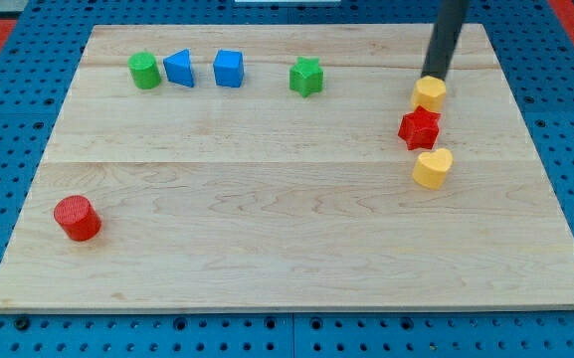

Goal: Push the red star into red circle

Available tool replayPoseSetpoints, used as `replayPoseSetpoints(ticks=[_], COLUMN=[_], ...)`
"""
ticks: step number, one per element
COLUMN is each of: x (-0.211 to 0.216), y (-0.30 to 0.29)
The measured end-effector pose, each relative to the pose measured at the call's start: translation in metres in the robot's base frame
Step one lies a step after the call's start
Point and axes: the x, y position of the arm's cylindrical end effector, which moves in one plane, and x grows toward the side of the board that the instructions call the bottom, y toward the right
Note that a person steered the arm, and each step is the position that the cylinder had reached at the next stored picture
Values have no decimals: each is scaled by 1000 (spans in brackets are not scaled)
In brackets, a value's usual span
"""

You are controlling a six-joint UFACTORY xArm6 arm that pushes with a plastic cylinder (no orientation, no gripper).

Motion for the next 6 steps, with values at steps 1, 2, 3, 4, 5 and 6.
replayPoseSetpoints(ticks=[1,2,3,4,5,6], x=[38,81,126,145,171,196], y=[2,-27,-72,-100,-200,-301])
